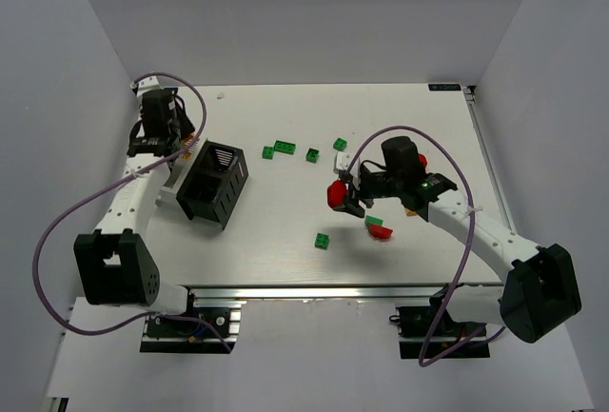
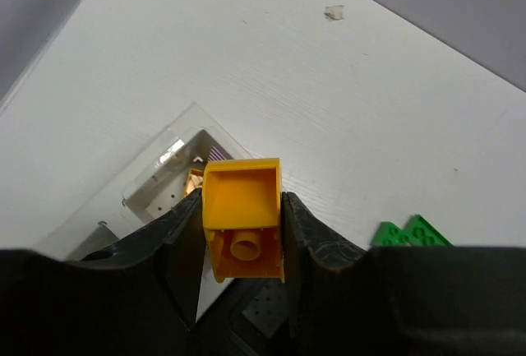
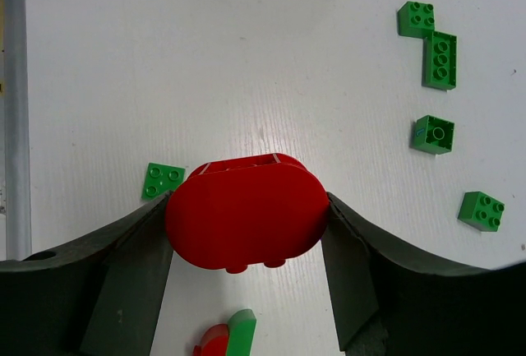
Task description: Sort the legos into containers by color
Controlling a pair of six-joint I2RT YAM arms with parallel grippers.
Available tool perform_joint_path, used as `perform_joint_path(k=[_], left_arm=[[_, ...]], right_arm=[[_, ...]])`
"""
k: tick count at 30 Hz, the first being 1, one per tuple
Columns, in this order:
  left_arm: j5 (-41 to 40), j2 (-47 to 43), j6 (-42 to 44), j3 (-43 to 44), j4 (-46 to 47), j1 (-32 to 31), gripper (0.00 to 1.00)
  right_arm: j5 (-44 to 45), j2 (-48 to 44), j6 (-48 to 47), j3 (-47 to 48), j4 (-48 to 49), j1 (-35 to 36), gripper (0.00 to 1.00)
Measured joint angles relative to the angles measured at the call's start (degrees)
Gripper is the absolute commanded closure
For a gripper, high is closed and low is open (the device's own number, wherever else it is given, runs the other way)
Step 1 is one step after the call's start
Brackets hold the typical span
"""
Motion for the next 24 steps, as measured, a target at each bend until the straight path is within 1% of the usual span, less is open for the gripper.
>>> perform_joint_path(k=[8,13,14,18,19,21,22,23,24], left_arm=[[-7.1,7.0,3.0,1.8,1.4,2.1,1.0],[-8.6,8.9,3.5,1.9,1.7,2.2,1.0],[-8.6,9.2,3.5,1.9,1.8,2.2,0.98],[-8.5,9.7,3.5,1.9,2.3,2.2,0.84],[-8.4,9.7,3.4,1.9,2.4,2.2,0.76],[-8.1,9.7,3.4,1.9,2.7,2.2,0.69],[-7.9,9.7,3.3,1.9,2.8,2.2,0.64],[-7.8,9.7,3.3,1.9,3.0,2.2,0.55],[-7.6,9.7,3.3,1.9,3.0,2.2,0.52]], right_arm=[[0.2,-0.6,0.2,-0.9,-0.1,-0.2,1.0],[0.3,-1.1,0.2,-0.9,0.0,-0.8,1.0],[0.4,-1.2,0.3,-0.9,0.0,-0.8,1.0],[0.6,-1.2,0.6,-0.9,0.1,-1.1,0.99],[0.6,-1.2,0.7,-0.9,0.1,-1.1,0.99],[0.6,-1.2,0.7,-0.9,0.1,-1.1,0.98],[0.6,-1.2,0.8,-0.9,0.1,-1.1,0.98],[0.6,-1.2,0.8,-0.9,0.1,-1.1,0.98],[0.6,-1.2,0.9,-0.9,0.1,-1.1,0.98]])
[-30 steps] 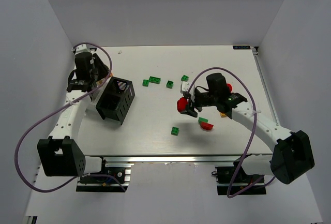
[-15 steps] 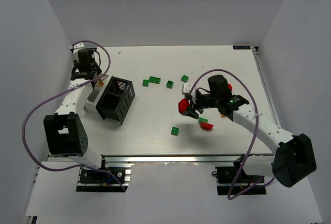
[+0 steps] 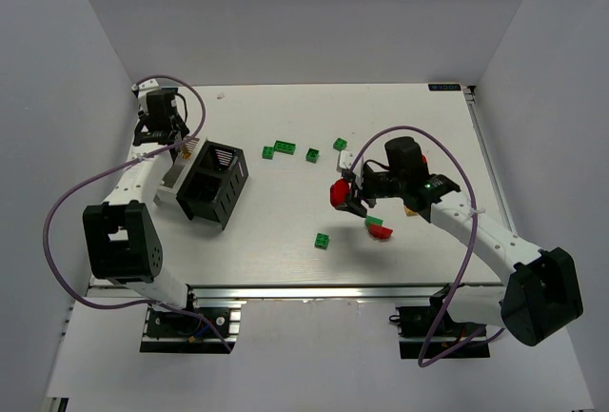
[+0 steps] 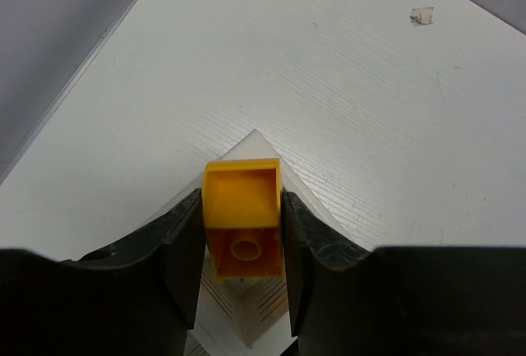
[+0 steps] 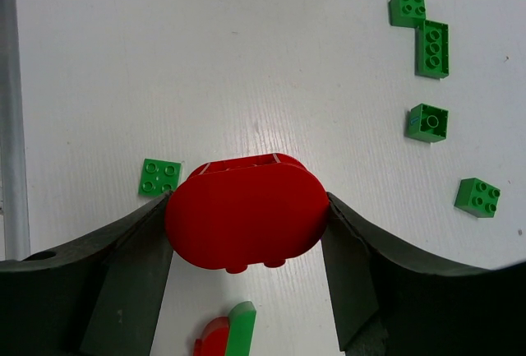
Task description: Sort the legos into containers by color
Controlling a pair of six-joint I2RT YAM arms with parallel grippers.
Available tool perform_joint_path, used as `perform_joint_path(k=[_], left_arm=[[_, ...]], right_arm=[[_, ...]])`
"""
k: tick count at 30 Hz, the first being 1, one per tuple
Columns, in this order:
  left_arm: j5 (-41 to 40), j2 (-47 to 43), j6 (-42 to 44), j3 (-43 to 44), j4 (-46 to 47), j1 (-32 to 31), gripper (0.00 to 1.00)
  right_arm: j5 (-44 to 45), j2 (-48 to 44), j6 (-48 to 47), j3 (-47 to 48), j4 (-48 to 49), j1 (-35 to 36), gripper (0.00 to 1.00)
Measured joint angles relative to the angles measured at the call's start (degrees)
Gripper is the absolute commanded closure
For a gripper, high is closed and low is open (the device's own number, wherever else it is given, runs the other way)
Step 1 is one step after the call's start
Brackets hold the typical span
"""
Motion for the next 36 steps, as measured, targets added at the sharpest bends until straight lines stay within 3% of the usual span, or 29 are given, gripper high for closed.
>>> perform_joint_path(k=[6,13,22,30,36], left_arm=[[0.5,-0.1,-0.6,-0.4,0.2,0.0,0.43],[0.7,-1.7,-1.0,-1.5,0.0,0.0,0.41],[3.8,-9.2,-1.7,-2.1,-1.8,0.0,0.55],[12.5,-28.3,-3.3,-12.7,-5.8,0.0,0.24],[17.7,-41.0,-5.0,-18.1,-10.0,0.0,0.17]], right_arm=[[0.0,0.0,0.2,0.0,0.0,0.0,0.97],[0.0,0.0,0.3,0.0,0.0,0.0,0.97],[-1.5,0.0,-1.2,0.0,-0.5,0.0,0.97],[-4.6,1.3,-1.7,2.1,0.0,1.3,0.99],[-2.5,10.0,2.8,10.6,3.1,7.6,0.99]])
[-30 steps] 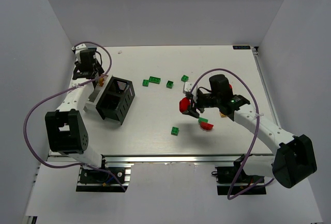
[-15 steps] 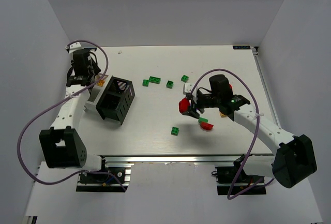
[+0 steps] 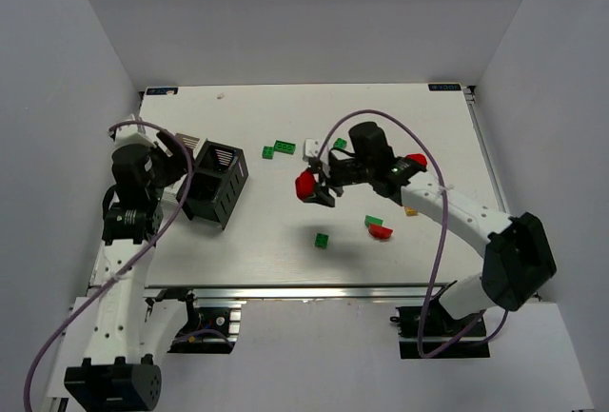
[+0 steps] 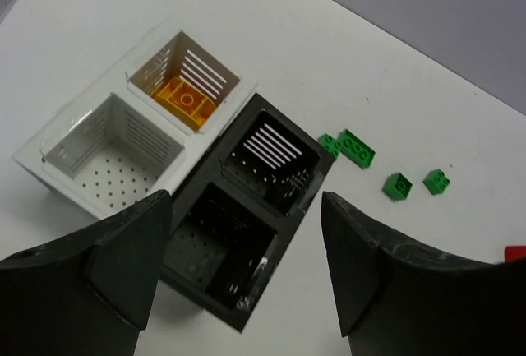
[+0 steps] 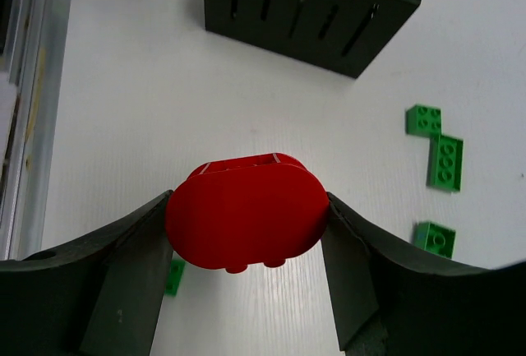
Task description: Sort the legos into containers by color
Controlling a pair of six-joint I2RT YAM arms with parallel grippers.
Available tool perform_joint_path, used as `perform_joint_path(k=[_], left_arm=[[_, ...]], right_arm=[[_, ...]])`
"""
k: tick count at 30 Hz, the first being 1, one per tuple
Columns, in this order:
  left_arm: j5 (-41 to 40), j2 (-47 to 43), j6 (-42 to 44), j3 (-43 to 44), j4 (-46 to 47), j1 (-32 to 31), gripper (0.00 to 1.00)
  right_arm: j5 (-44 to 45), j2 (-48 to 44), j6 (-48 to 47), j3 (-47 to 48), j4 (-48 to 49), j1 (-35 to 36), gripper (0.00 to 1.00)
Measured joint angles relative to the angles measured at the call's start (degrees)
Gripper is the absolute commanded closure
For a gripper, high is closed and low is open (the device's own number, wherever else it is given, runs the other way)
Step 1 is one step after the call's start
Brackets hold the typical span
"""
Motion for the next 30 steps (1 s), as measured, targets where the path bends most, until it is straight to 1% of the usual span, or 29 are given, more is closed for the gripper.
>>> perform_joint_path(k=[4,8,11,13,21,25,28,30], left_arm=[[1.0,-4.8,-0.6,-0.2,-3.1,0.0,0.17],[1.0,-7.5,-1.0,-0.2,-6.1,0.0,0.17],[0.9,-9.0,-1.2,-0.2,-8.3,0.0,0.17],[0.7,-10.3,-1.3,-0.4,-9.7,0.0,0.17],[-1.1,-15.9,-2.3,-2.0,-14.6,0.0,0.15],[-1.9,-17.4,-3.2,-2.0,-16.3,0.0,0.15],[-2.3,-18.3,-3.7,-2.1,-17.2,0.0,0.15],[-2.5,-18.5,-3.8,-2.0,-17.6,0.0,0.15]], right_arm=[[4.5,6.4,7.3,5.5,4.3,4.3,1.0],[10.4,17.3,16.2,17.4,6.5,8.0,1.0],[12.9,24.6,20.9,25.6,8.3,9.6,1.0],[13.8,28.7,23.2,29.8,9.9,10.4,0.98],[16.6,40.3,26.1,40.6,15.6,13.1,0.92],[18.6,46.5,26.2,47.6,18.1,14.2,0.86],[19.9,48.9,26.0,49.7,20.0,15.1,0.81],[20.5,49.6,25.7,49.7,20.9,15.5,0.79]])
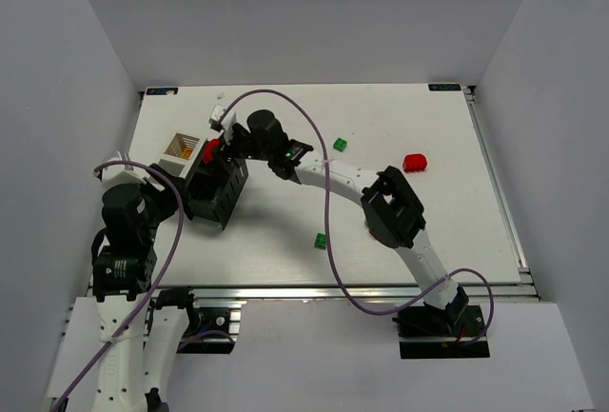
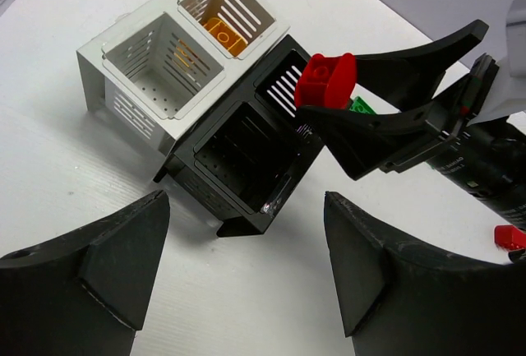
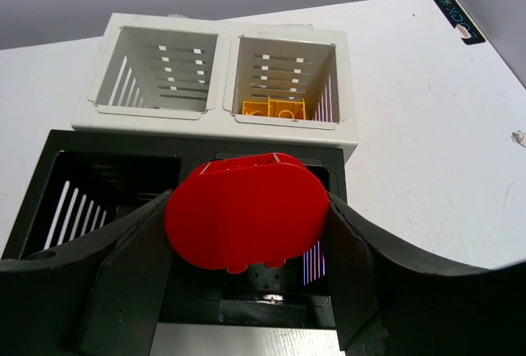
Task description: Sort the legos into containers by color
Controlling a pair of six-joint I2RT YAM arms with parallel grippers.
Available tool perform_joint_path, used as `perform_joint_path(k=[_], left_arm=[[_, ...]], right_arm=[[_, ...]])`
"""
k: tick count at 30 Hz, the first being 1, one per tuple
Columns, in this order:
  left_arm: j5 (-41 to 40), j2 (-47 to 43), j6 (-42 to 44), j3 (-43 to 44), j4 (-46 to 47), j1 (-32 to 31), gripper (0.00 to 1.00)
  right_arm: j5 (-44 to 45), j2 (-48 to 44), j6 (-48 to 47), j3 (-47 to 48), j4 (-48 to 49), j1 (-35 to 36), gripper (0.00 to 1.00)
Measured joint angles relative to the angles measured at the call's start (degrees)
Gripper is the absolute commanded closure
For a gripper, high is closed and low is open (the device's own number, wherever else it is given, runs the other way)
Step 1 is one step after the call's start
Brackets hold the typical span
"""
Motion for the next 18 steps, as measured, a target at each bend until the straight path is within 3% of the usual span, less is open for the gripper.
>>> perform_joint_path(k=[9,18], left_arm=[[-0.1,-0.4,-1.1,0.0,-0.9,0.0,0.15],[1.0,-0.6,-2.8,0.0,-0.7,0.0,0.15]], right_arm=[[2.8,1.2,-2.3,0.0,2.5,0.6,0.5],[3.2,1.2,-4.3,-0.1,3.5,0.5,0.37]])
